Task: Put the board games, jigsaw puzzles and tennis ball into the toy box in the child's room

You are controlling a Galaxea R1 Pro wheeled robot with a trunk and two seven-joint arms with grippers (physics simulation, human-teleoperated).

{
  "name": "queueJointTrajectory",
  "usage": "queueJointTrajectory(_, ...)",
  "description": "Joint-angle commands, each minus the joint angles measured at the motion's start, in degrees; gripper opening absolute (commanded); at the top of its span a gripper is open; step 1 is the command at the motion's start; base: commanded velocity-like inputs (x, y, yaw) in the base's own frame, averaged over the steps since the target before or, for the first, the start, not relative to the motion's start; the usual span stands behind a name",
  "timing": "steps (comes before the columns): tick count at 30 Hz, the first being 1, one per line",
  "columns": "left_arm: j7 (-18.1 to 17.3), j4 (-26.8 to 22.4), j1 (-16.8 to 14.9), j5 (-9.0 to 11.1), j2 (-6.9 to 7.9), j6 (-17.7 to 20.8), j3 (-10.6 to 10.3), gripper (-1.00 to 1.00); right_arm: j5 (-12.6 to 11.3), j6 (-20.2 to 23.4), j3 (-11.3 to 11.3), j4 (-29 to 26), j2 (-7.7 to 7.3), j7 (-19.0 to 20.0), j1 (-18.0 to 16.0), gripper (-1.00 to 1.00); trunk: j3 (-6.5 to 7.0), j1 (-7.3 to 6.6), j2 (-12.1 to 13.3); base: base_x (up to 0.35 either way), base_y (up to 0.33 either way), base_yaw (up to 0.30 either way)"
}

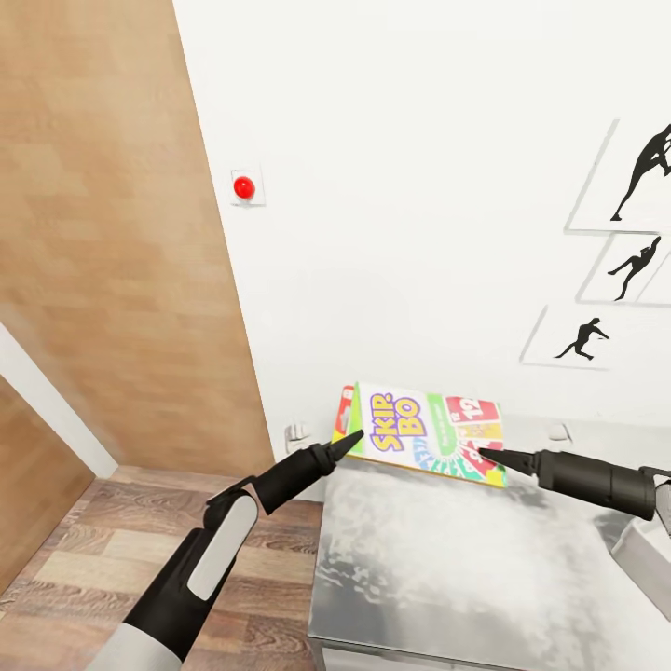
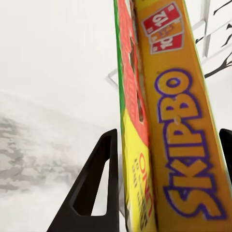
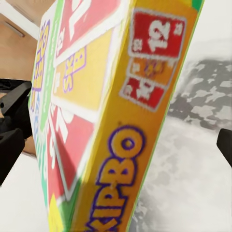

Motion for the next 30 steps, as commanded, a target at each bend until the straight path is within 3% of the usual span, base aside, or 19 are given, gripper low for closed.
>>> queueJointTrajectory(1,0.0,0.1,0.0,0.5,-0.08,0.5,0.0,-1.00,0.2,0.2,0.0,0.1,0.17,0.3,-0.1,1.00,-0.11,0.03,-0.1,0.000,0.000,0.000)
queueJointTrajectory(30,-0.1,0.6,0.0,0.1,-0.37,0.5,-0.2,-1.00,0.2,0.2,-0.6,1.7,0.75,0.3,-0.5,1.00,-0.11,0.03,-0.1,0.000,0.000,0.000)
